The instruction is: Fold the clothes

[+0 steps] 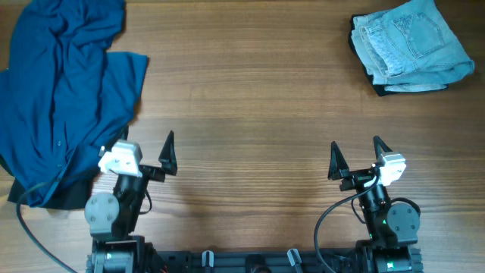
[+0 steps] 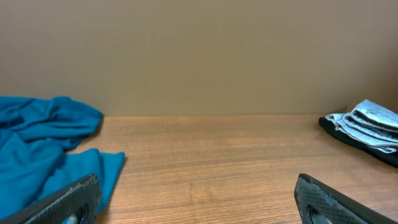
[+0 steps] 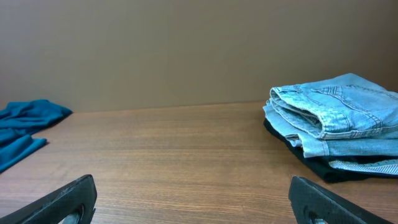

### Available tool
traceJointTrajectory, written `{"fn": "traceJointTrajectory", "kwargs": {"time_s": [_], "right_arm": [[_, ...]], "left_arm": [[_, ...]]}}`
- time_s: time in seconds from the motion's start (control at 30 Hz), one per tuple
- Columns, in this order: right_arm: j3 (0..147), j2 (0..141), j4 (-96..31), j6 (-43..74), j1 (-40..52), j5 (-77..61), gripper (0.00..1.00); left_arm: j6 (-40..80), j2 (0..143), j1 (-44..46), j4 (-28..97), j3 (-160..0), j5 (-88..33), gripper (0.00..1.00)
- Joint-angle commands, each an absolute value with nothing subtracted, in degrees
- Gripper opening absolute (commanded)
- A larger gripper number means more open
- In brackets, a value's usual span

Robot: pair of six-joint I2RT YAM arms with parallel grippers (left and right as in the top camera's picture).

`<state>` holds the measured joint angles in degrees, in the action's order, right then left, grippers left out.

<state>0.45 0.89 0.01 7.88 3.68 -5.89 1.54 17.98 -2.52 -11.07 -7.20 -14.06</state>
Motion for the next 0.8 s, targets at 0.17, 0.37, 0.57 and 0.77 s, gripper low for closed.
{"fn": "traceJointTrajectory", "kwargs": {"time_s": [0.17,0.37,0.57,0.77], "right_arm": [[0.3,0.2,0.3,7.5,4.0,-5.1,1.00],[0.3,0.2,0.3,7.5,4.0,-5.1,1.00],[0.3,0.2,0.3,7.5,4.0,-5.1,1.00],[0.3,0.2,0.3,7.5,4.0,-5.1,1.00]], "left_arm": [[0.8,6.4,-2.3,-5.4,-4.3,-14.5,1.00],[0.8,0.6,-2.3,0.1,-4.3,-14.5,1.00],[0.8,0.2,-2.3,0.5,-3.5,-14.5,1.00],[0.8,0.2,-2.3,-0.4,-0.3,-14.5,1.00]]}}
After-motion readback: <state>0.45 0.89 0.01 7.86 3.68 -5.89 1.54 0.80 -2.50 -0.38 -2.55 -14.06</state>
